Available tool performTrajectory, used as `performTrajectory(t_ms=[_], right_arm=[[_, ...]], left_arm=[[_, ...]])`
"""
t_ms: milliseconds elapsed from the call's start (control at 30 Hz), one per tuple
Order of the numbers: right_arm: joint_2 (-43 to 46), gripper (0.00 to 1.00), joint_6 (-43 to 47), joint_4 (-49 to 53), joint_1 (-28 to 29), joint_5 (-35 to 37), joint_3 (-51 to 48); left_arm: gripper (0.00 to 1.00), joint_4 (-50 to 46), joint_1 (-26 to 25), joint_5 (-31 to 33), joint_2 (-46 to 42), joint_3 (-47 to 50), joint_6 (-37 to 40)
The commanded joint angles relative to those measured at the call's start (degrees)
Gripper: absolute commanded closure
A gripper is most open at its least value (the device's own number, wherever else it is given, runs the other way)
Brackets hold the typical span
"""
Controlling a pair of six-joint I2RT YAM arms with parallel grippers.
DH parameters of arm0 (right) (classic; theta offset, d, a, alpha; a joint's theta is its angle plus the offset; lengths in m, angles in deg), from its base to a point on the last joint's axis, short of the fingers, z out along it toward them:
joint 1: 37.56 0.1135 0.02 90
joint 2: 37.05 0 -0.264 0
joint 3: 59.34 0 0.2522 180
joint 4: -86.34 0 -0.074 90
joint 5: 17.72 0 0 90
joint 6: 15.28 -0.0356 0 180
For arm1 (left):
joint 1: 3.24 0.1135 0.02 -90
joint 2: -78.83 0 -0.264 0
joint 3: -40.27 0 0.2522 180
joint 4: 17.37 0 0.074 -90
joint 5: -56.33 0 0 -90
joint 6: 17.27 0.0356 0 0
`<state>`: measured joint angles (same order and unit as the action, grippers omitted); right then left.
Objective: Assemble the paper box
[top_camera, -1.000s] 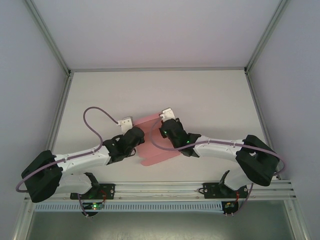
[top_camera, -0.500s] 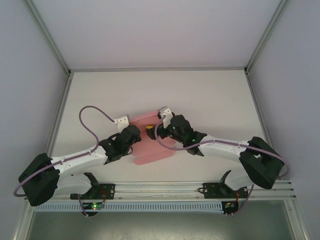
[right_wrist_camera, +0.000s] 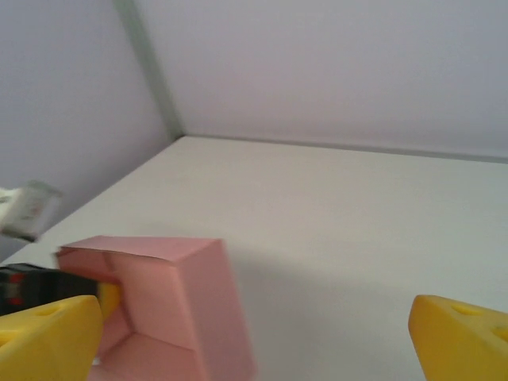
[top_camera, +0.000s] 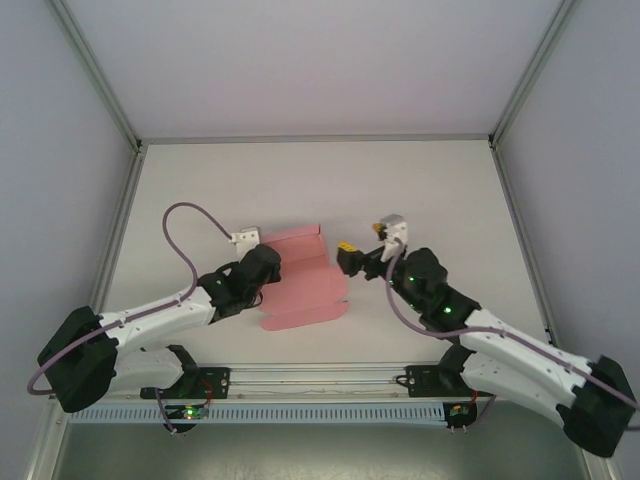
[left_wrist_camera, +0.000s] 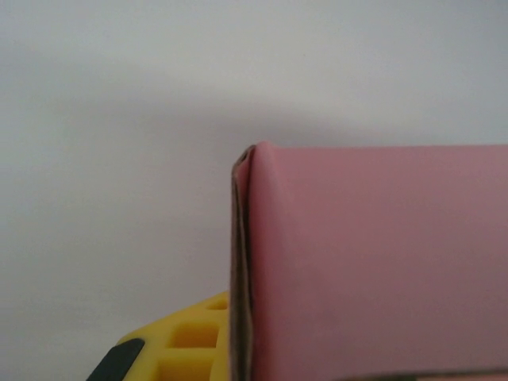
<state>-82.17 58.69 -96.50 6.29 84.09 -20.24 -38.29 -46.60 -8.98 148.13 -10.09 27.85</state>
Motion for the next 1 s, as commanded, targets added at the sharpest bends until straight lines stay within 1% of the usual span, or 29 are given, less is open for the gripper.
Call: performTrajectory(t_ms=[0, 100, 133, 167, 233, 333, 400, 467, 500, 600, 633, 700, 733, 800, 967], right_arm=[[6.01, 0.02, -3.22, 12.97, -2.93, 10.82, -1.58], [10.59, 0.02, -4.38, 18.98, -6.34, 10.73, -3.20], [11.88, 0.02, -4.66, 20.31, -7.37, 9.90, -3.77], [13.18, 0.02, -4.95, 21.69, -8.39, 8.98, -4.27], [15.64, 0.02, -5.30, 23.78, -9.74, 7.56, -5.23], [18.26, 0.02, -5.02, 24.13, -11.15, 7.22, -6.79], [19.00, 0.02, -4.79, 24.68, -11.85, 7.15, -6.84], [19.36, 0.02, -4.97, 25.48, -12.30, 6.65, -6.83], [19.45, 0.02, -4.94, 25.43, -12.38, 6.35, -6.88], [19.39, 0.02, -4.83, 25.20, -12.50, 5.97, -7.25], [19.52, 0.02, -4.67, 25.14, -12.63, 5.92, -7.24], [19.54, 0.02, -4.63, 25.51, -12.75, 5.90, -7.25], [19.63, 0.02, -4.66, 25.48, -12.81, 5.86, -7.24], [19.72, 0.02, -4.64, 25.48, -12.84, 5.10, -7.32], [19.65, 0.02, -4.53, 25.69, -13.06, 4.58, -7.24]], left_arm=[[1.00, -8.03, 3.34, -6.60, 2.94, -6.47, 7.94], [1.00, -15.31, 5.84, -11.98, 7.08, -12.93, 14.13], [1.00, -18.12, 6.09, -12.67, 8.32, -15.40, 16.22], [1.00, -22.47, 6.13, -11.54, 9.49, -18.58, 18.05], [1.00, -28.23, 6.09, -11.80, 10.79, -23.78, 25.40], [1.00, -33.12, 6.09, -14.91, 12.99, -29.92, 36.49], [1.00, -38.70, 6.11, -15.87, 16.13, -35.39, 41.53], [1.00, -44.94, 6.00, -18.92, 20.61, -41.04, 48.11], [1.00, -47.20, 5.84, -19.33, 22.79, -42.97, 50.96], [1.00, -52.19, 4.91, -18.58, 30.01, -48.41, 58.85], [1.00, -53.09, 4.46, -16.28, 32.78, -50.29, 60.93], [1.00, -55.03, 3.70, -10.67, 37.79, -54.60, 62.52], [1.00, -57.18, 3.43, -9.82, 40.11, -56.91, 63.76], [1.00, -61.12, 2.91, -9.69, 44.32, -60.68, 66.76], [1.00, -65.93, 1.91, -9.44, 52.86, -67.29, 72.08]])
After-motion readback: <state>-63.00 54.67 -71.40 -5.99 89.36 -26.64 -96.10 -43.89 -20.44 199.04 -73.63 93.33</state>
